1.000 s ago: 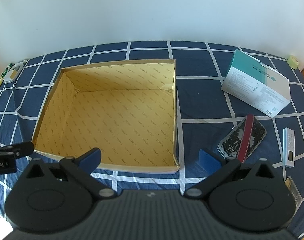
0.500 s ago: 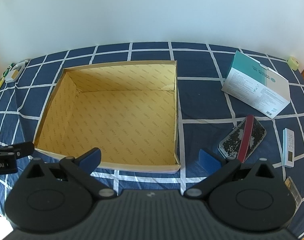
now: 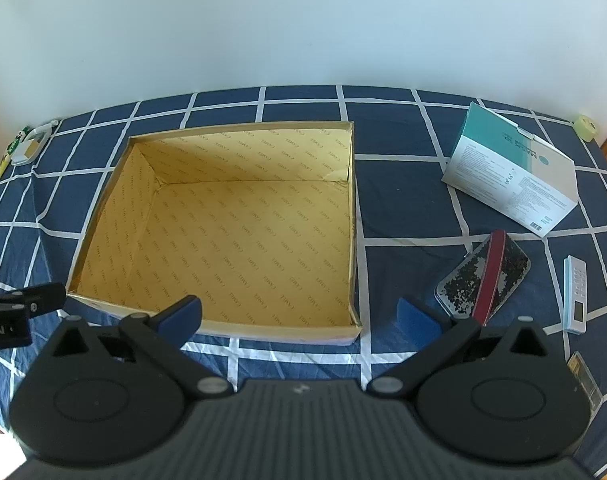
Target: Organize objects
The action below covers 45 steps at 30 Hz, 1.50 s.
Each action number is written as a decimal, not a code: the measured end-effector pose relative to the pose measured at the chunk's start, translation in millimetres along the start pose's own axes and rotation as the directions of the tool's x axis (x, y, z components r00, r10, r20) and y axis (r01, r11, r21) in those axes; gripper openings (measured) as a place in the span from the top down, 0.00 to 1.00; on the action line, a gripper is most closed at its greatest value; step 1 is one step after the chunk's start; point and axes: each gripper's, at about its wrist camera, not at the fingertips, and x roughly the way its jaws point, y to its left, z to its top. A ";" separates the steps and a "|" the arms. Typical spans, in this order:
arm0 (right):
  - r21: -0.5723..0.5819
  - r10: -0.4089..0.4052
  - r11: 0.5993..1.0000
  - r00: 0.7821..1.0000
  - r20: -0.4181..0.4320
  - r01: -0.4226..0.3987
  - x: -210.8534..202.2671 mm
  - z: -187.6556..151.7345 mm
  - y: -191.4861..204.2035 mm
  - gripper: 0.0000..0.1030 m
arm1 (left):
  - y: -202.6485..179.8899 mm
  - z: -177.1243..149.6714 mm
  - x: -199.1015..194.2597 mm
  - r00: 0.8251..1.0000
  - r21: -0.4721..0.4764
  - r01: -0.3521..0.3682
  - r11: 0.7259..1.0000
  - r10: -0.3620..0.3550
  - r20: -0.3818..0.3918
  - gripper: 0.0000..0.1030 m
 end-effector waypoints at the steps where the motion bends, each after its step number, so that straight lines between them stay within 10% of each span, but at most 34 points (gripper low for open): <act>1: -0.012 0.005 1.000 1.000 -0.006 -0.005 -0.2 -0.5 0.5 0.00 | 0.0 0.1 0.4 1.000 0.003 0.002 1.000 -0.002 0.000 0.00; 45: -0.262 0.069 0.960 0.989 -0.129 -0.101 -10.2 -27.0 2.4 0.00 | 3.6 -19.6 7.6 0.985 0.289 0.173 0.941 -0.170 -0.038 0.00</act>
